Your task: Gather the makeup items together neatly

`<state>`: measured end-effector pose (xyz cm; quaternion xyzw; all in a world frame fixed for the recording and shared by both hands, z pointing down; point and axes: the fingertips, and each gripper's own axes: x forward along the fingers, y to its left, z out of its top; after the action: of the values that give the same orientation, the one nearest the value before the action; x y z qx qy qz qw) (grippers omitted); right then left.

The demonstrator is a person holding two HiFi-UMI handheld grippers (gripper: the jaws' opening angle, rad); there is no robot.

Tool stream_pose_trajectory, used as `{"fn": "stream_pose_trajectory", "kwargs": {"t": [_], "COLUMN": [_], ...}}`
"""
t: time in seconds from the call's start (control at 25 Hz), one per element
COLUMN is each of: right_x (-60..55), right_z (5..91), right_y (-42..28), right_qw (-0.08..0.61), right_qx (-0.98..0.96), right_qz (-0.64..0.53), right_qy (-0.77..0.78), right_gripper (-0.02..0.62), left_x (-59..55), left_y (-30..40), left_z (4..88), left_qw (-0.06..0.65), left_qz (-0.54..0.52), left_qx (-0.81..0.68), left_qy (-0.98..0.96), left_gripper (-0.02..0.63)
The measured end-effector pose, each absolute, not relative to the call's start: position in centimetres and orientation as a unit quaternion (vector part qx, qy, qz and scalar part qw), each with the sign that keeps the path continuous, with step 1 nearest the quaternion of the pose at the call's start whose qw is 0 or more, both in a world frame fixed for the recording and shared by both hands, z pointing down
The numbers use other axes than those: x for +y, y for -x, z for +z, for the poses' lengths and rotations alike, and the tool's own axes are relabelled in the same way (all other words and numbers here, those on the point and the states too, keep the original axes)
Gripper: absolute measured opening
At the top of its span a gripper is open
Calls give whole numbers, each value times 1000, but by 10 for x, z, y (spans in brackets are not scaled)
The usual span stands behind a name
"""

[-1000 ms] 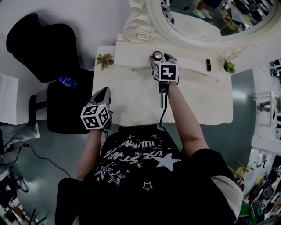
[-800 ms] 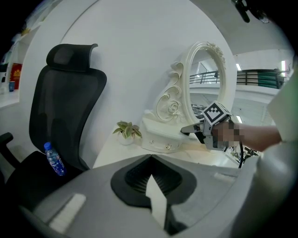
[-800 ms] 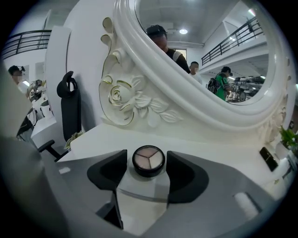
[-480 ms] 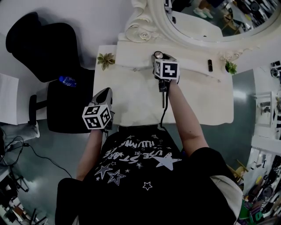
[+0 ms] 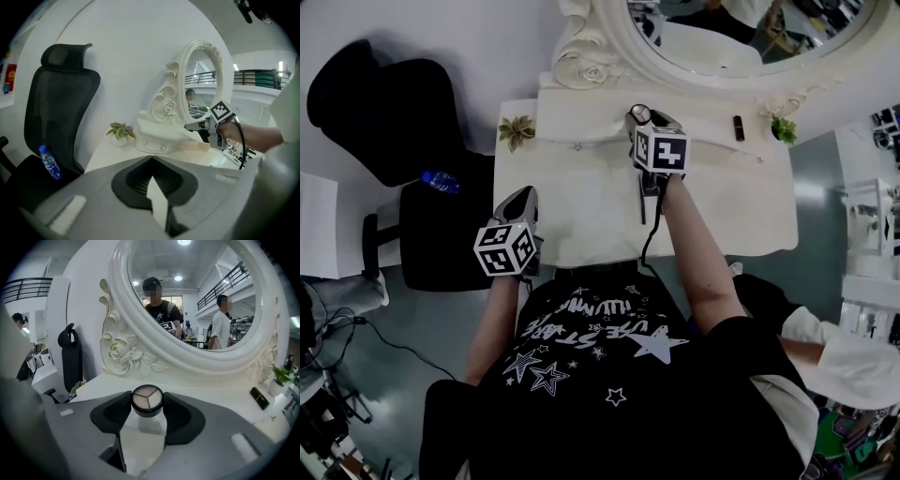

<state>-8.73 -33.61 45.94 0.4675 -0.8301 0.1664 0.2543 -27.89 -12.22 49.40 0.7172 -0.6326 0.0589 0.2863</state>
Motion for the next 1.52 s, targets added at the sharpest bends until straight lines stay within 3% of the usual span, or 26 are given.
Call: {"fn": "stream_pose_trajectory", "kwargs": {"t": [0.36, 0.92, 1.52], "right_x": [-315, -280, -238], "right_z": [441, 471, 548], "right_y": [15, -121, -147], "right_qw": [226, 236, 290], "right_qx": [-816, -781, -793], "right_qz": [163, 180, 210], "right_qy": [-506, -549, -493], "right_gripper": [245, 245, 245], "left_x": [-142, -156, -150], "left_y": [235, 131, 80], "left_z": [487, 487, 508], "left_qw": [273, 268, 288], "left_qz": [69, 103, 141], "left_qx": [-599, -550, -549], "left_qy": [-749, -784, -772], "left_gripper": [2, 2, 2]}}
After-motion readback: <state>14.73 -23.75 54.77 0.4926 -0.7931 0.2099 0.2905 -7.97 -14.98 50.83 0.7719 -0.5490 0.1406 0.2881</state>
